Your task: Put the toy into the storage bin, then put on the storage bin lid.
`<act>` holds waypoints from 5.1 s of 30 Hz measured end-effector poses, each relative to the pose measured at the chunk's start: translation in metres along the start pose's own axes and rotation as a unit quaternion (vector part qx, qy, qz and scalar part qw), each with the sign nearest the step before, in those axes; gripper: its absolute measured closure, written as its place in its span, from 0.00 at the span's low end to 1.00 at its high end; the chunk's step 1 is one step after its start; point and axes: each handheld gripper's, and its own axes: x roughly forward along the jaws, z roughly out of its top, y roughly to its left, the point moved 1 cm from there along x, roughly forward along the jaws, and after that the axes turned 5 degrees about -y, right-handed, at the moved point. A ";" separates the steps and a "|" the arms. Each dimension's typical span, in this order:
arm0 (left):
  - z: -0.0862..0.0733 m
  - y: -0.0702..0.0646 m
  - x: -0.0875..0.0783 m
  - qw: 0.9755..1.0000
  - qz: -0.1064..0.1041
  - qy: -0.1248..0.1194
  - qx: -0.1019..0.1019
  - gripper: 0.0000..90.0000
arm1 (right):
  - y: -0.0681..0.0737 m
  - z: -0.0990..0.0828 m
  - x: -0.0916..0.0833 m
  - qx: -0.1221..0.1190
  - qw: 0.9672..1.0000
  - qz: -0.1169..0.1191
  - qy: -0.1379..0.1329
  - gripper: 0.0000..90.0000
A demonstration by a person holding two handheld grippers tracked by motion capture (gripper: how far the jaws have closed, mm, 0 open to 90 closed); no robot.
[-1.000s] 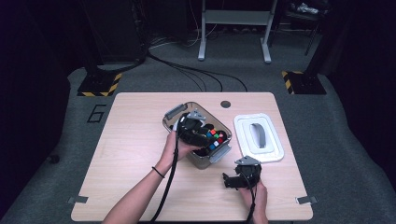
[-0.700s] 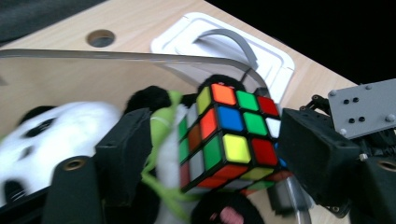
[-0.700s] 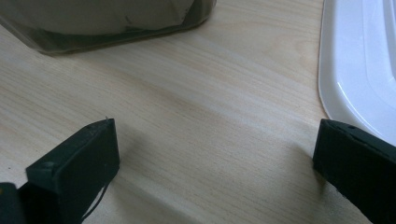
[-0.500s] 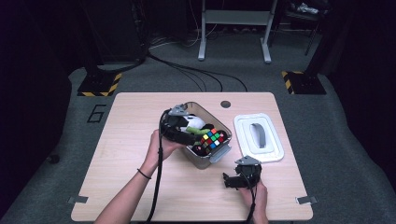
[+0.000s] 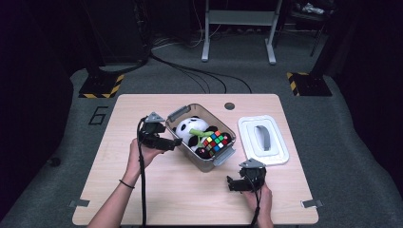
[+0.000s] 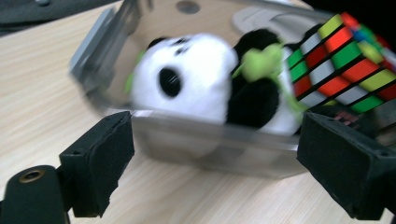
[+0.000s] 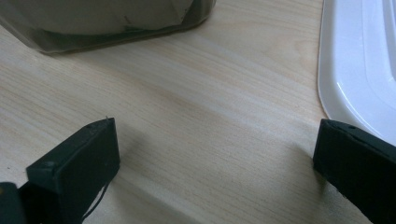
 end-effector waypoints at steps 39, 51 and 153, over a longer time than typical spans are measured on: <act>-0.139 0.076 0.014 0.986 0.146 0.036 -0.075 0.00 | 0.000 0.000 0.000 -0.001 1.000 -0.001 0.000 0.00; -0.144 0.076 0.015 0.983 0.170 0.027 -0.059 0.00 | 0.001 0.000 0.001 0.006 1.000 -0.005 0.000 0.00; -0.143 0.075 0.017 0.984 0.168 0.028 -0.058 0.00 | -0.150 0.082 0.014 0.083 0.995 -0.053 -0.025 0.74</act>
